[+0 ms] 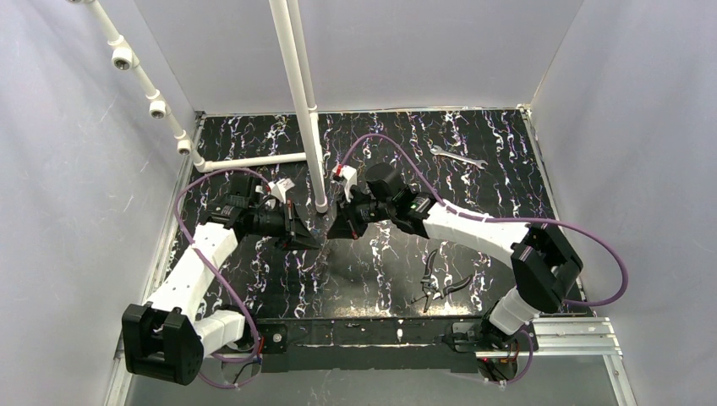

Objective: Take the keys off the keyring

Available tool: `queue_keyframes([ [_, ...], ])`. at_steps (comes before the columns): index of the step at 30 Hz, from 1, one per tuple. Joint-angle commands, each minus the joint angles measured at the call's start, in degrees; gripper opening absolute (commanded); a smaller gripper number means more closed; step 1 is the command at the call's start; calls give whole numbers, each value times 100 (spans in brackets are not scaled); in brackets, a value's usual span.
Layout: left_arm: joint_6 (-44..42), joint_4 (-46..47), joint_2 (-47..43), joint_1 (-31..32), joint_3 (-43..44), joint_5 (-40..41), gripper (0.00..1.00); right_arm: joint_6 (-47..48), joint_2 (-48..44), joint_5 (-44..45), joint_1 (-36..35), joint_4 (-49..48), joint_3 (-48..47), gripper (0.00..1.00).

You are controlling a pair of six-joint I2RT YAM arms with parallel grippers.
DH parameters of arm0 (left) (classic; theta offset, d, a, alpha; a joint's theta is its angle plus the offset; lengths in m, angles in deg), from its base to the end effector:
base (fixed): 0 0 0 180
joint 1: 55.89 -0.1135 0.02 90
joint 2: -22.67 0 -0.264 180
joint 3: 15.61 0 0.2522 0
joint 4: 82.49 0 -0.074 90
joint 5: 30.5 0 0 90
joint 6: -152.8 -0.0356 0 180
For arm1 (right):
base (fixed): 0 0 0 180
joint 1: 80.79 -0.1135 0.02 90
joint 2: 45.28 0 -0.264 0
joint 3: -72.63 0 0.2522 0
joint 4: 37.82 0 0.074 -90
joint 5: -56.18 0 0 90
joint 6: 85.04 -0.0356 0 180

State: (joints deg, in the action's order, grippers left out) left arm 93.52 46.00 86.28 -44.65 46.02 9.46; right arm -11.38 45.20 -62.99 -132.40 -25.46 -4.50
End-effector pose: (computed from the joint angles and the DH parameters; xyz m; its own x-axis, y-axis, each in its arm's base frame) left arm 0.2029 -0.0682 0.2634 -0.9702 -0.1417 -0.1968 0.0894 0.5452 -0.8336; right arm 0.2114 0.2947 0.2737 -0.5278 -0.2706 -0.8051 -0.8427 0.2857 0.4564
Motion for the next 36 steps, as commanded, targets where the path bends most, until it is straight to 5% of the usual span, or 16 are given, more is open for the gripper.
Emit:
queue_keyframes([
  [1,-71,-171,-204,114,348,2,0,252,-232,331,-62,132,-238,1],
  [23,-1238,-835,118,762,1434,875,0,721,-325,-317,-202,132,-225,2],
  [28,-1812,-1070,204,763,1670,1022,0,916,-426,-560,-82,396,-237,37],
  [36,-2897,-1283,223,757,1856,847,0,1189,-589,-1021,283,659,-285,51],
])
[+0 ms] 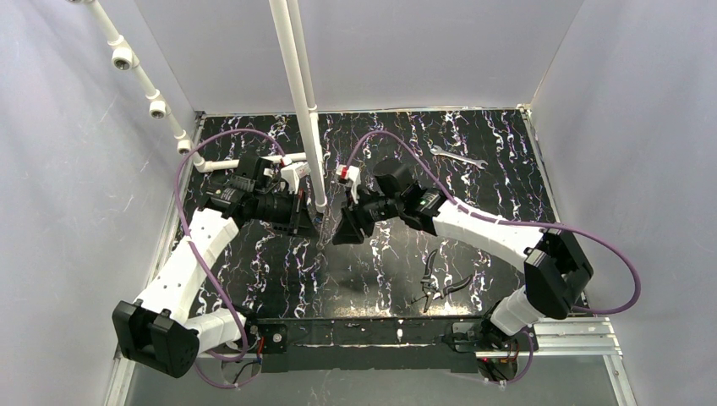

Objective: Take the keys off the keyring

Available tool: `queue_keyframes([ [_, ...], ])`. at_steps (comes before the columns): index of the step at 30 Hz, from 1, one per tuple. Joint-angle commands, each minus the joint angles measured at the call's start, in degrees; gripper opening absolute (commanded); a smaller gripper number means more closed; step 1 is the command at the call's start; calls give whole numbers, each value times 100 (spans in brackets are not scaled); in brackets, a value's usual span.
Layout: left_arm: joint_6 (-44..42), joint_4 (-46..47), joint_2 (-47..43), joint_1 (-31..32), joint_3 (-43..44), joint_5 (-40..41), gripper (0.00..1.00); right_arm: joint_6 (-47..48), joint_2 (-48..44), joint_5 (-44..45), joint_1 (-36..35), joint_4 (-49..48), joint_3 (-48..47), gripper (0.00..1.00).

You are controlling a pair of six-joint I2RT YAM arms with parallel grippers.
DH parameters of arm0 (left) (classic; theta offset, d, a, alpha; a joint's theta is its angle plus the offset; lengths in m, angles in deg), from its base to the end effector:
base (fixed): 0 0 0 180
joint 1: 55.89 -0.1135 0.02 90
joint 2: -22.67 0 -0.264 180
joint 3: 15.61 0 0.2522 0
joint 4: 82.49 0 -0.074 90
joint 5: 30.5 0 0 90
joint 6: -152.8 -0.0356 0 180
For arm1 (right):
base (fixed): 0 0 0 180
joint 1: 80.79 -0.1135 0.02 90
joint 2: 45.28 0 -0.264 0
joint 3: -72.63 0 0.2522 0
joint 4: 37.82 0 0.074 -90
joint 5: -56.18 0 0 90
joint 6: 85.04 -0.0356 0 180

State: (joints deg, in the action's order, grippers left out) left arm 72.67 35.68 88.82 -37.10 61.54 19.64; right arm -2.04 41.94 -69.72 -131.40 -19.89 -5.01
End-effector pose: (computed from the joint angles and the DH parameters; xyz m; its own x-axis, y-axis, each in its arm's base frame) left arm 0.2055 -0.0940 0.3245 -0.8312 0.1438 -0.5371 0.4953 0.6303 -0.5978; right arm 0.2041 0.2815 0.2877 -0.4075 -0.3407 -0.8473 -0.9132 0.1548 0.3769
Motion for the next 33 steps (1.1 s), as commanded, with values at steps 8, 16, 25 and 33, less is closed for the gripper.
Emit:
queue_keyframes([
  [8,-2171,-609,-114,40,478,-373,0,681,-319,-855,635,448,-407,60],
  [16,-3762,-859,-378,334,533,-250,0,1359,-379,-1001,706,940,-562,61],
  [25,-4716,-850,-565,692,506,22,0,1471,-353,-1320,714,897,-454,61],
  [33,-3611,-693,-272,697,584,-157,0,1239,-293,-1429,702,581,-293,60],
])
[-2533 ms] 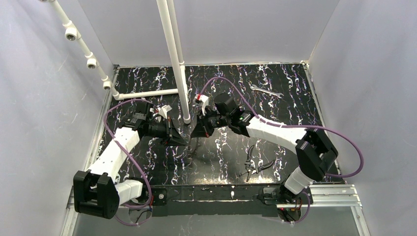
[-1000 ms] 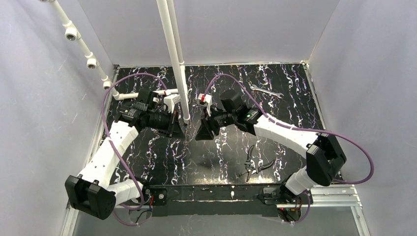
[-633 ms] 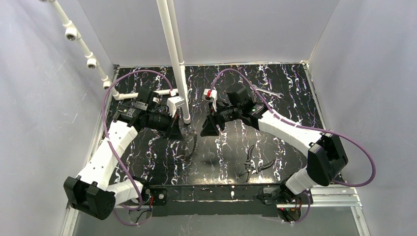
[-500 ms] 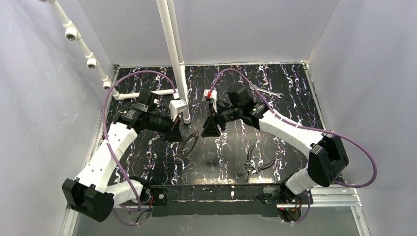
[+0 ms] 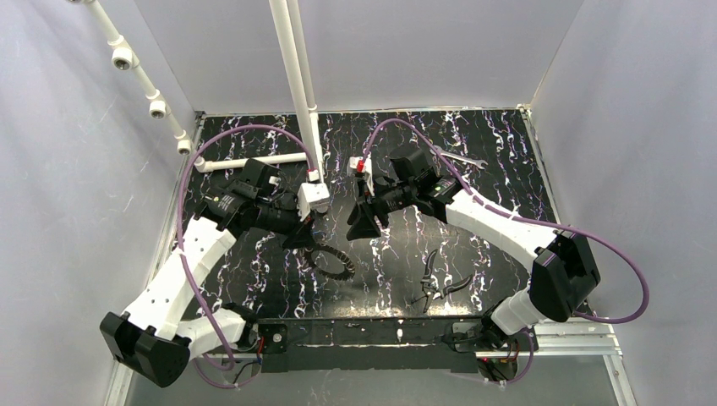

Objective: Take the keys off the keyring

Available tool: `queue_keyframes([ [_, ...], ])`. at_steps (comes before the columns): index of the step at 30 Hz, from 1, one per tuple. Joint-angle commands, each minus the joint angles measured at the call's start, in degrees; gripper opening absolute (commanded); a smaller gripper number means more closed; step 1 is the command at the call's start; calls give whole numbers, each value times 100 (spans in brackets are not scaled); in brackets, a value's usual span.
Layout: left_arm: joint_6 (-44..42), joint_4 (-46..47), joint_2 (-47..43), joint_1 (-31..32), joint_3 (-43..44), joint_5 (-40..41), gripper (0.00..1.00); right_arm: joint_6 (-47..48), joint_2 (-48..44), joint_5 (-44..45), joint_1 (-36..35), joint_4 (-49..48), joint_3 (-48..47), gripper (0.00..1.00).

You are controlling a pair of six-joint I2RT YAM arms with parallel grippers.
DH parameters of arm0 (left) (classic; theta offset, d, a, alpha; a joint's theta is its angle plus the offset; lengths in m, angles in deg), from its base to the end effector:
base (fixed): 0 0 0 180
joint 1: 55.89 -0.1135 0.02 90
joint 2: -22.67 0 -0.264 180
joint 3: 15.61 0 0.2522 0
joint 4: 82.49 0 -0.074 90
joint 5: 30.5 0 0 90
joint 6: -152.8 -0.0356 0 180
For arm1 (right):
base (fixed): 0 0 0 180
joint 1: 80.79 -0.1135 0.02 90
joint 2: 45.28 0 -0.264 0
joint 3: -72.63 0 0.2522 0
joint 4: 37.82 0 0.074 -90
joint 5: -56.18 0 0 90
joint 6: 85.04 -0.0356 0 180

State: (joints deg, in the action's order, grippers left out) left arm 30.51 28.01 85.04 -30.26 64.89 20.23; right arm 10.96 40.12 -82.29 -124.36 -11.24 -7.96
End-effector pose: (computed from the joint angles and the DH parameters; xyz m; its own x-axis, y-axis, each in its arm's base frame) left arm 0.1712 -0.1071 0.3465 -0.2262 0.5672 -0.7919 0.9605 0.2650 -0.0845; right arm 0.2232 0.2491 0.3047 -0.2791 -0.3612 -0.8897 -0.9544 0.0022 0.2986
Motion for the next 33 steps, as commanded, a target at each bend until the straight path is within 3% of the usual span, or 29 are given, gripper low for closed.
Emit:
queue_keyframes([
  [1,772,86,126,10,234,-243,0,-42,-104,-137,-2,-243,-30,60],
  [9,2443,438,197,12,123,-43,0,166,-61,213,103,204,-379,60],
  [19,4824,637,248,12,79,1004,0,388,-109,575,253,715,-631,59],
  [33,6812,446,139,-56,-99,1379,0,326,-91,542,261,752,-630,59],
])
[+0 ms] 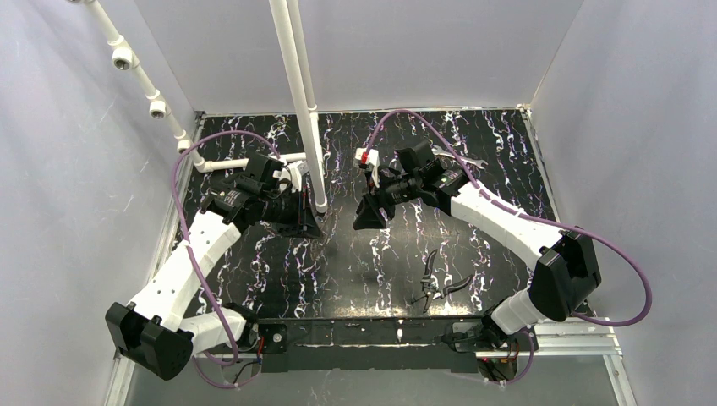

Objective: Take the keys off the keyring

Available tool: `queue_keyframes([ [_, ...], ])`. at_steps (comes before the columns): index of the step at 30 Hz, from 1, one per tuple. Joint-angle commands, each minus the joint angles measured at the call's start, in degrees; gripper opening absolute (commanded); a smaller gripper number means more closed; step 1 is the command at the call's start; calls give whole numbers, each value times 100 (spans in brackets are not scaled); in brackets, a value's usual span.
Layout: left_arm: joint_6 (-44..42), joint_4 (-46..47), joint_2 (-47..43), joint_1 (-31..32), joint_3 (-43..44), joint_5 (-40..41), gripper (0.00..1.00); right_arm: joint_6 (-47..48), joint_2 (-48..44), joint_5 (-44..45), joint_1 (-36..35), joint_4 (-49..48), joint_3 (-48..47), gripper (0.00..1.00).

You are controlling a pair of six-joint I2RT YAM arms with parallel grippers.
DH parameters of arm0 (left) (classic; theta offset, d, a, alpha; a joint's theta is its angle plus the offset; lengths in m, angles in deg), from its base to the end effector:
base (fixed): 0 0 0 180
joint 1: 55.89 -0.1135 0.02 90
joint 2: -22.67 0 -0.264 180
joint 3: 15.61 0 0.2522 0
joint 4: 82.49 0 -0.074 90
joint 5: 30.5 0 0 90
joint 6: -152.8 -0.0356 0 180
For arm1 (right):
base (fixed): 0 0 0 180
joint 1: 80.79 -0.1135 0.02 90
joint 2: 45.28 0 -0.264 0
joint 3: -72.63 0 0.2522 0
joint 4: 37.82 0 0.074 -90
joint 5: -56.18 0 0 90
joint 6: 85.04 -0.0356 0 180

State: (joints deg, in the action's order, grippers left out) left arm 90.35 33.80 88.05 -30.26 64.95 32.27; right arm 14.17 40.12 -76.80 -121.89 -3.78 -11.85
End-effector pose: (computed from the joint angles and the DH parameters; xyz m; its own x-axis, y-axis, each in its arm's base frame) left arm 0.1944 -0.1113 0.3404 -0.9032 -0.0228 -0.4286 0.2708 0.7445 -0.6103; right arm 0.2350 0.2372 0.3153 -0.2819 -0.4013 -0.8715 -0.9594 0.1213 0.2544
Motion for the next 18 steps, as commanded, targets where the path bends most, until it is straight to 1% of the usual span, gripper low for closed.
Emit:
queue_keyframes([
  [1,985,-140,-168,-92,-150,124,0,-12,-94,-11,14,-1,-241,59],
  [4,1525,-86,-182,-248,-265,-77,0,-48,-78,-26,14,-36,-241,59],
  [8,2008,-40,-167,-325,-283,-160,0,-62,-49,-49,14,-58,-262,59],
  [18,2826,57,-63,-580,-496,-614,0,-3,-24,-155,1,-96,-256,57],
])
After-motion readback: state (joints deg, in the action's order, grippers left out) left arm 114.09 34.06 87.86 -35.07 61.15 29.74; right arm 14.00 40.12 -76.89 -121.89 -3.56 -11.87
